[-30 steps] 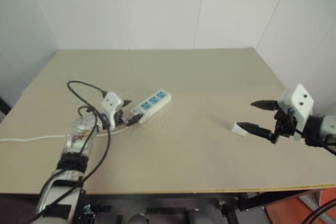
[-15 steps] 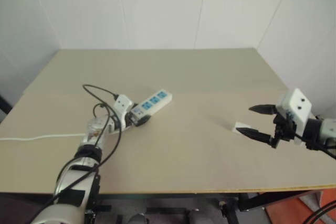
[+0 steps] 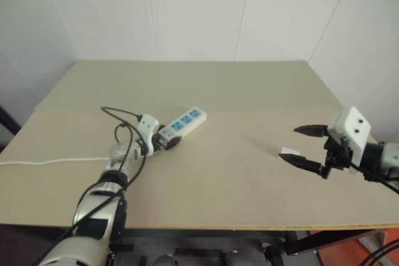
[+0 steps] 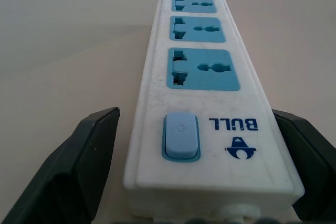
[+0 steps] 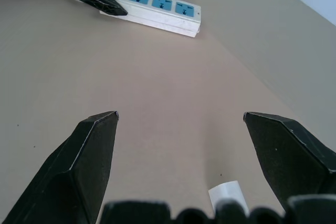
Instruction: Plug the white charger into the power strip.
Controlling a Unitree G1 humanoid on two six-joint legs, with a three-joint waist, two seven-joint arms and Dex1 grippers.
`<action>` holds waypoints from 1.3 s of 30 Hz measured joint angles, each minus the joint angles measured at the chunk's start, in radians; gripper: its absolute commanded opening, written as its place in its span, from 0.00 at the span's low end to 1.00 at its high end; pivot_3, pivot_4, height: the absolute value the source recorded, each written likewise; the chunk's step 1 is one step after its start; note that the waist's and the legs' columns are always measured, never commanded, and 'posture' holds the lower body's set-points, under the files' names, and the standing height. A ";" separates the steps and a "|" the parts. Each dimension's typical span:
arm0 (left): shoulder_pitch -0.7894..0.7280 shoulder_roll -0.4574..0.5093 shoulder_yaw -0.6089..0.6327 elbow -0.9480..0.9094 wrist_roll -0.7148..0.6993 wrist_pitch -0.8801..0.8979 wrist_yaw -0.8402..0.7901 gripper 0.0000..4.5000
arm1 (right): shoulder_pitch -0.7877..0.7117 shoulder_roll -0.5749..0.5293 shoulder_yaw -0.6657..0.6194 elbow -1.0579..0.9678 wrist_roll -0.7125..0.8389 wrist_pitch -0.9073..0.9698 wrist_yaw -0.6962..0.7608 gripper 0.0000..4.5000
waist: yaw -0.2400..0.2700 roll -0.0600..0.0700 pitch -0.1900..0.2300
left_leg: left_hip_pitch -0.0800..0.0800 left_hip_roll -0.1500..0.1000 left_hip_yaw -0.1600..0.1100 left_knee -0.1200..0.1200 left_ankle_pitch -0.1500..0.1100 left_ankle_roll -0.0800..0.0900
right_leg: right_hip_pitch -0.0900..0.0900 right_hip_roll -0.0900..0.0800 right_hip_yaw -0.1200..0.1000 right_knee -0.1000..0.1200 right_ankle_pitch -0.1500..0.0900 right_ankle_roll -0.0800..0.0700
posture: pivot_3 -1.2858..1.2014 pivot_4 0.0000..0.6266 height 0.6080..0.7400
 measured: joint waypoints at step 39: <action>0.186 0.023 -0.155 -0.395 0.003 0.042 -0.576 0.74 | -0.006 -0.069 0.017 0.035 0.004 -0.042 0.069 1.00 | -0.003 0.000 0.000 | 0.008 0.000 0.000 0.000 -0.002 0.004 | 0.009 0.000 0.000 -0.003 -0.002 0.002 | 0.52 0.24 1.00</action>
